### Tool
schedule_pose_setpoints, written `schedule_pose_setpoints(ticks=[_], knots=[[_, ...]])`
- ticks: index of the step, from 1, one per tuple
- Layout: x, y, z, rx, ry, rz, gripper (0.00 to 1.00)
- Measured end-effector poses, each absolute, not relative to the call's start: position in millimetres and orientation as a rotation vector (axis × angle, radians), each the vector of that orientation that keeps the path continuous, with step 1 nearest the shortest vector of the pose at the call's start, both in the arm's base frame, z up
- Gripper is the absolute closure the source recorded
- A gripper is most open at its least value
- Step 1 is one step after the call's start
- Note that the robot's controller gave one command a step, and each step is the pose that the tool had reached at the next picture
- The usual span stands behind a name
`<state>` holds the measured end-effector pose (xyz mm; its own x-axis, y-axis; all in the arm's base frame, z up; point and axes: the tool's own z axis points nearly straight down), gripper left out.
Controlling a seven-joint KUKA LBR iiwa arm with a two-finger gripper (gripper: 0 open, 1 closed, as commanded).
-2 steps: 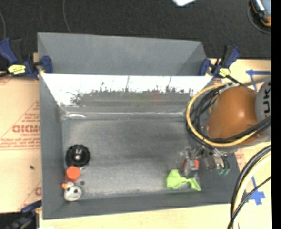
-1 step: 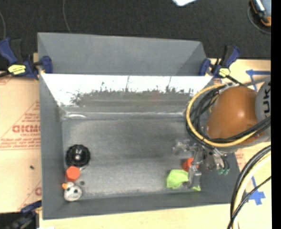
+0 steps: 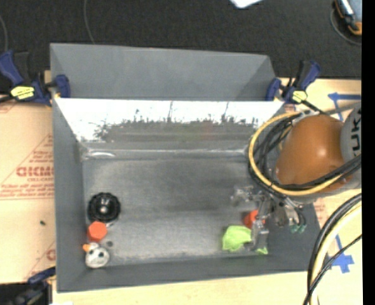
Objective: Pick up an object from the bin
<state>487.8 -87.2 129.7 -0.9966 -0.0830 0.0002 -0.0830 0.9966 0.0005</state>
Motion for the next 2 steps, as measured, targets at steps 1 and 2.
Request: schedule_pose_setpoints(ticks=[1,2], knots=[[518.6,-104.3,71.1,1.184,-2.922,0.001,1.0],[518.7,-104.1,71.1,1.181,-2.923,0.0,1.0]])
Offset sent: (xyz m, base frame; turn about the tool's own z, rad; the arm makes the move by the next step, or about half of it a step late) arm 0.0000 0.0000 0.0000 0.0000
